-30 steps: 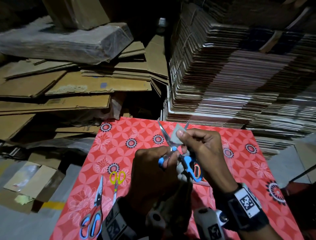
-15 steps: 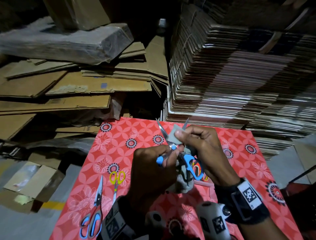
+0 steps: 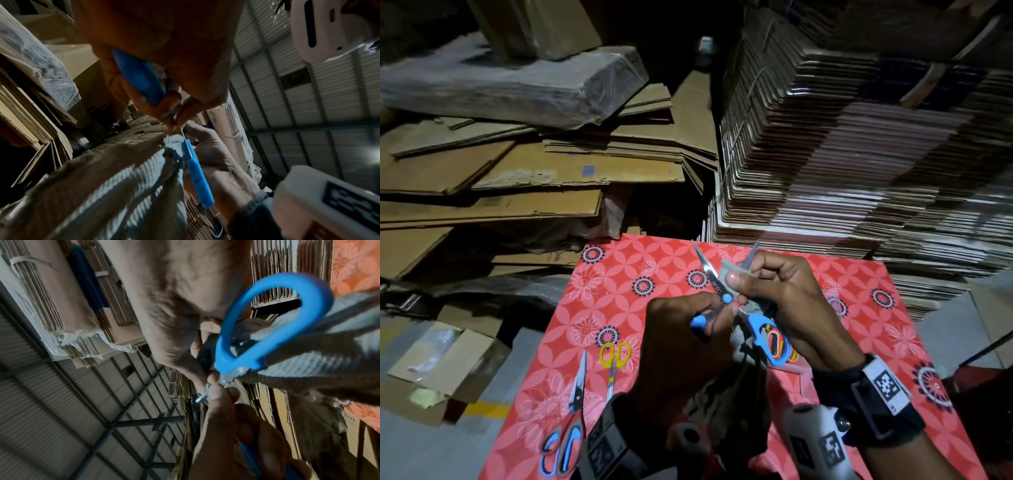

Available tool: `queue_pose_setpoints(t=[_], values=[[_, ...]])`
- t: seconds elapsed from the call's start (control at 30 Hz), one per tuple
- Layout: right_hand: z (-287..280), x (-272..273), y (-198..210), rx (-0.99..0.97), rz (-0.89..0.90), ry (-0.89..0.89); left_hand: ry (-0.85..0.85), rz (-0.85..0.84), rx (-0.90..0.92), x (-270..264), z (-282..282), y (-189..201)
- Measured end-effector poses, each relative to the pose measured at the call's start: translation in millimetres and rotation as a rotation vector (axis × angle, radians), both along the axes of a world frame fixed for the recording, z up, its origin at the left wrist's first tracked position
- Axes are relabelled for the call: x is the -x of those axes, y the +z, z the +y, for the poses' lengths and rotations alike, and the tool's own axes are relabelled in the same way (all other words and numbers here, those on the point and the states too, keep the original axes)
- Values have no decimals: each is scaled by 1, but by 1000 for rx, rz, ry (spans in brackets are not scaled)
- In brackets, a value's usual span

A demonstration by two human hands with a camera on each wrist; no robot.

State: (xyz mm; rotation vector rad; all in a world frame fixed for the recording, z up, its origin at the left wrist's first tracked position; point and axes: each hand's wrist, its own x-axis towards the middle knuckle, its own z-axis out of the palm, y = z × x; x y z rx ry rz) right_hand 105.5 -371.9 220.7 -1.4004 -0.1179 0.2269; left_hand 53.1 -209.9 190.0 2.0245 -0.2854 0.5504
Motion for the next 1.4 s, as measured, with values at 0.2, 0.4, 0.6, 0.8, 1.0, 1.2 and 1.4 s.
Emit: queue_pose_setpoints(t=[0.2,0.4,0.6,0.8,1.0,1.2,1.4], values=[[1,-7,5,22,-22,-176,-50,-5,-16,-2,0,-1],[1,-4,7,75,-4,-120,-33,8,-40,-2,1,-7],[-15,-10,1,131,31,31,-39,38,7,-2,1,-9],[-16,-9,-1,97,43,66,-39,42,42,-3,1,-11],[-12,-10,0,76,22,-82,-51,23,22,-4,0,-10],[-19,-22,4,36,154,-176,-58,45,58,-1,-1,-11],[-20,-13,2,131,120,-173,6,32,113,-10,2,-13]])
